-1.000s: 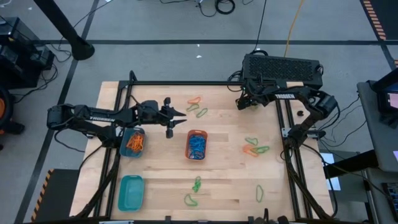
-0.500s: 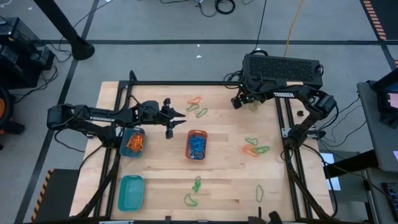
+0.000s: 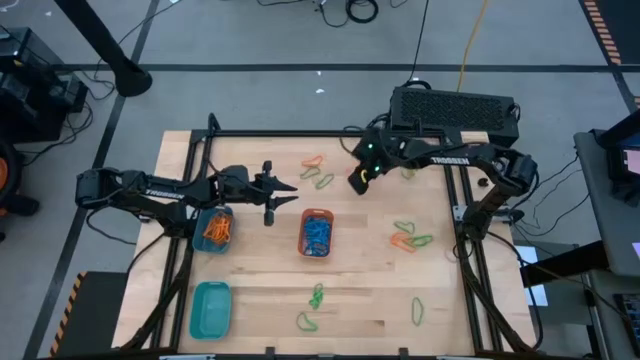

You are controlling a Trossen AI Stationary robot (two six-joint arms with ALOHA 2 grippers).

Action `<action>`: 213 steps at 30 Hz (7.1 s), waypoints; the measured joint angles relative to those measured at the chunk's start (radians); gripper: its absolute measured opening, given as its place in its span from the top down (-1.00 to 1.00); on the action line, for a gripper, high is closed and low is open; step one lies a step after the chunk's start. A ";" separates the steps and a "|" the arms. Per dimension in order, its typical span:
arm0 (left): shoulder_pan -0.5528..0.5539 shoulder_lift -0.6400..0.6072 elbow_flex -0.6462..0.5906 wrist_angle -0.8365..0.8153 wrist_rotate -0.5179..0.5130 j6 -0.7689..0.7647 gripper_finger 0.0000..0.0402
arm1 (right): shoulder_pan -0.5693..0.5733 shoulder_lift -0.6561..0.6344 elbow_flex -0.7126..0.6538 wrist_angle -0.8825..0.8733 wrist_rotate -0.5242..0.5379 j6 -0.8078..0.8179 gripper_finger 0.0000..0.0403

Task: Sort rubber bands into baskets
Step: Put the orange rubber band into the blue bin

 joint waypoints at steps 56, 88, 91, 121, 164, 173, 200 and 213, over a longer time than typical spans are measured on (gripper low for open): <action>-0.155 0.328 0.044 0.370 0.123 0.342 0.44 | 0.402 -0.002 0.082 0.218 -0.117 -0.004 1.00; -0.154 0.328 0.044 0.370 0.043 0.310 0.98 | 0.391 -0.002 0.082 0.220 -0.096 -0.091 0.83; -0.154 0.327 0.044 0.370 0.028 0.282 0.98 | 0.378 -0.002 0.082 0.217 -0.095 -0.126 0.69; -0.371 -0.355 0.351 -1.797 -0.255 -1.046 0.98 | 0.350 -0.002 0.081 -0.022 0.007 -0.233 0.35; -0.377 -0.207 0.294 -1.782 -0.190 -1.008 0.54 | 0.344 -0.002 0.081 -0.045 0.004 -0.245 0.35; -0.397 -0.211 0.256 -1.240 -0.560 -0.584 0.56 | 0.345 -0.002 0.082 -0.054 0.000 -0.165 0.35; -0.126 -0.213 -0.184 0.122 -0.135 -0.033 0.68 | 0.543 -0.312 -0.034 -0.602 0.191 0.232 0.35; -0.112 -0.213 -0.184 0.171 -0.128 -0.026 0.68 | 0.658 -0.319 -0.272 -0.439 0.192 0.184 0.35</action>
